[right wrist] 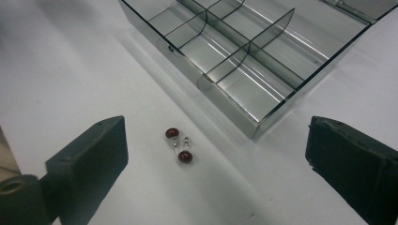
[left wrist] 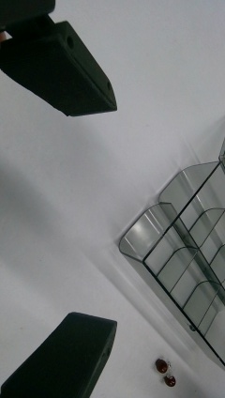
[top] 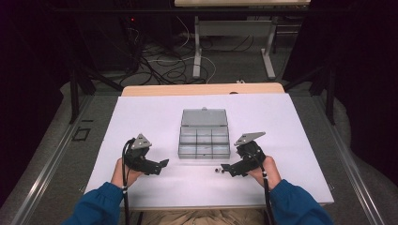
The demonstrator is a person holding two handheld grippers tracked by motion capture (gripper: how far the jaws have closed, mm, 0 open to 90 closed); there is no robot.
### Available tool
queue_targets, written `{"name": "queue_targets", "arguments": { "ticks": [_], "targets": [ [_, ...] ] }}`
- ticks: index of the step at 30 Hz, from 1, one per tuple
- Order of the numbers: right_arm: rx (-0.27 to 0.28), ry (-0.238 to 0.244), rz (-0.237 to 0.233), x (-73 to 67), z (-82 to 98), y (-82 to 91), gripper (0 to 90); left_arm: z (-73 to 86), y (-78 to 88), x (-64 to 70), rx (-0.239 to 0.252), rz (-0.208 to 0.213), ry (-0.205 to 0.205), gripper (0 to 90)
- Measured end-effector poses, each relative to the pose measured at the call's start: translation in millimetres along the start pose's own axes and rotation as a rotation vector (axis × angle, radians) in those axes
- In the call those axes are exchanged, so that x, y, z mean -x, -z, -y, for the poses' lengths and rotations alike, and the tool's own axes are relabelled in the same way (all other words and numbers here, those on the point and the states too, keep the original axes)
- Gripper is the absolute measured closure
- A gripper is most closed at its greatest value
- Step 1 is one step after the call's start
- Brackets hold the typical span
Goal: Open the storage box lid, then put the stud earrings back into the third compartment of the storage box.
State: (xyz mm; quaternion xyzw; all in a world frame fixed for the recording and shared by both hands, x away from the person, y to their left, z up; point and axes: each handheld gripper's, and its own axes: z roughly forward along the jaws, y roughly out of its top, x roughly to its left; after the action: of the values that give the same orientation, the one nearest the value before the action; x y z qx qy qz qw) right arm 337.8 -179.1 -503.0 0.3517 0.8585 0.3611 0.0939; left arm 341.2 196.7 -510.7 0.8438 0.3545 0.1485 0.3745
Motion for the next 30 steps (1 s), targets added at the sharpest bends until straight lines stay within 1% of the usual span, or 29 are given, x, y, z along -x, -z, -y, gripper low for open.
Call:
{"name": "queue_targets", "arguments": {
  "ticks": [2, 3, 4, 5, 6, 7, 8, 10, 11, 13, 15, 16, 18, 19, 20, 22, 23, 24, 25, 28, 29, 30],
  "targets": [
    [0.016, -0.014, -0.010, -2.0, 2.7, -1.0, 2.2, 1.8, 2.2, 0.8, -0.007, 0.000, -0.001, 0.4],
    [0.009, -0.001, -0.011, -1.8, 3.8, -0.9, 1.0, 2.7, 3.3, 0.8, -0.004, 0.003, -0.001, 0.4],
    [0.012, -0.013, -0.013, -3.2, 5.2, -0.9, 0.0, 3.5, 3.9, 0.9, -0.001, 0.003, -0.001, 0.4],
    [0.010, -0.010, -0.016, -3.3, 6.5, -1.3, 0.0, 4.0, 4.9, 1.3, -0.006, 0.003, 0.001, 0.4],
    [-0.005, -0.011, -0.019, -3.5, 7.6, -0.7, 0.0, 4.6, 5.2, 1.2, 0.000, 0.003, 0.002, 0.4],
    [0.019, -0.014, -0.022, -4.3, 9.2, -2.2, 0.0, 4.9, 5.4, 1.5, 0.001, 0.003, 0.007, 0.4],
    [0.011, -0.011, -0.025, -5.0, 10.3, -1.1, 0.0, 4.9, 5.6, 1.3, 0.000, 0.003, 0.004, 0.4],
    [0.021, 0.003, -0.040, -4.7, 12.1, -0.5, 0.0, 4.9, 5.1, 1.4, -0.001, 0.004, 0.004, 0.4],
    [0.030, 0.009, -0.035, -4.8, 12.7, -0.7, 0.0, 4.9, 4.5, 1.5, -0.005, 0.004, 0.004, 0.4],
    [0.031, 0.000, -0.039, -5.4, 13.2, 0.4, 0.0, 5.7, 2.8, 1.3, -0.006, 0.004, 0.003, 0.4],
    [0.006, -0.023, -0.034, -5.1, 11.9, 2.1, 0.0, 6.0, 1.3, 0.9, -0.014, 0.005, -0.001, 0.4],
    [0.019, -0.029, -0.038, -4.6, 12.0, 1.1, 0.0, 6.0, 0.8, 0.5, -0.015, 0.007, 0.001, 0.4],
    [0.014, -0.030, -0.037, -4.1, 12.0, 0.9, 0.0, 6.0, 0.1, 0.0, -0.011, 0.005, 0.003, 0.4],
    [0.005, -0.027, -0.045, -3.5, 12.0, 0.9, 0.0, 5.9, 0.0, -0.1, -0.010, 0.006, 0.003, 0.4],
    [0.013, -0.029, -0.039, -3.6, 12.4, -0.1, 0.0, 5.8, 0.0, 0.0, -0.013, 0.007, 0.002, 0.4],
    [0.001, -0.032, -0.040, -2.9, 12.5, 0.6, 0.0, 5.7, -0.8, 0.0, -0.014, 0.009, -0.001, 0.4],
    [0.022, -0.028, -0.040, -2.1, 12.7, -0.4, 0.0, 5.7, -1.2, 0.2, -0.017, 0.009, 0.000, 0.4],
    [0.020, -0.030, -0.040, -1.8, 12.5, 0.0, 0.0, 5.7, -1.6, 0.1, -0.018, 0.010, 0.000, 0.4],
    [0.031, -0.033, -0.036, -1.8, 12.3, 0.3, 0.0, 5.6, -1.8, 0.0, -0.018, 0.011, 0.000, 0.4],
    [0.031, -0.030, -0.037, -0.9, 12.1, 1.2, 0.0, 5.3, -2.5, 0.3, -0.017, 0.010, -0.005, 0.4],
    [0.028, -0.039, -0.036, -1.4, 12.2, 1.5, 0.0, 5.1, -2.4, 0.2, -0.018, 0.010, -0.008, 0.4],
    [0.029, -0.040, -0.033, -1.5, 12.3, 1.5, 0.6, 5.1, -2.3, 0.4, -0.008, 0.005, -0.010, 0.4]
  ]
}}
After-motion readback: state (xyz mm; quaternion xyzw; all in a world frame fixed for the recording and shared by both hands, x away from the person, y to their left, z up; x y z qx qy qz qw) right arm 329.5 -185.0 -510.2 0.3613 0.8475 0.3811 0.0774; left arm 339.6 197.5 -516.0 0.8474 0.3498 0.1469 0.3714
